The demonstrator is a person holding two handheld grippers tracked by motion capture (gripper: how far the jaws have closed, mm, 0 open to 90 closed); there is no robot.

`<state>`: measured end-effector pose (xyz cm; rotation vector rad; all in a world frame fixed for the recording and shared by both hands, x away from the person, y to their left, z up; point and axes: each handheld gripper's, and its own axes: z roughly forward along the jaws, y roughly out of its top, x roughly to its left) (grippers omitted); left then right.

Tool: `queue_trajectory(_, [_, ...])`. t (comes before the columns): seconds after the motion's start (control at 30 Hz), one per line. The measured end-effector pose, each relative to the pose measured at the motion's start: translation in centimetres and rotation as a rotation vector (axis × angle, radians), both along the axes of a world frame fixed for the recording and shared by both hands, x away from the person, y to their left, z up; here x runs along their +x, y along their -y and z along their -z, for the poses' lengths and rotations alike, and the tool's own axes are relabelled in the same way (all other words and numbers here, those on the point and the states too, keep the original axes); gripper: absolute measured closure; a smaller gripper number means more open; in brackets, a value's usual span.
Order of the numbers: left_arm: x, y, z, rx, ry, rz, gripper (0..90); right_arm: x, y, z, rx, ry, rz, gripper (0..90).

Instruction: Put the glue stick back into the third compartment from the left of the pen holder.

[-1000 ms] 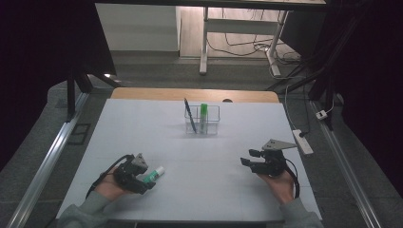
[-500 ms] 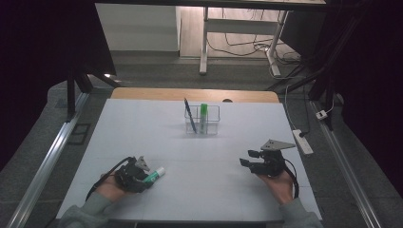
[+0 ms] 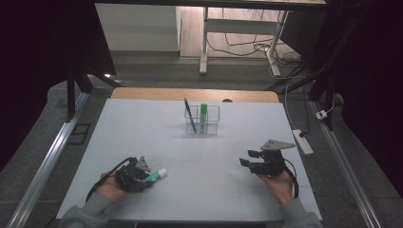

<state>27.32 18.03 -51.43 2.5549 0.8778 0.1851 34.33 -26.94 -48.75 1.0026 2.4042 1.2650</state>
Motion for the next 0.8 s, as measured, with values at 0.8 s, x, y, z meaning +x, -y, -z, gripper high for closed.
queue_trajectory(0.8, [0.0, -1.7, -2.0, -0.231, 0.172, -0.062, 65.6, 0.0, -0.1, 0.0, 0.008, -0.001, -0.005, 44.5])
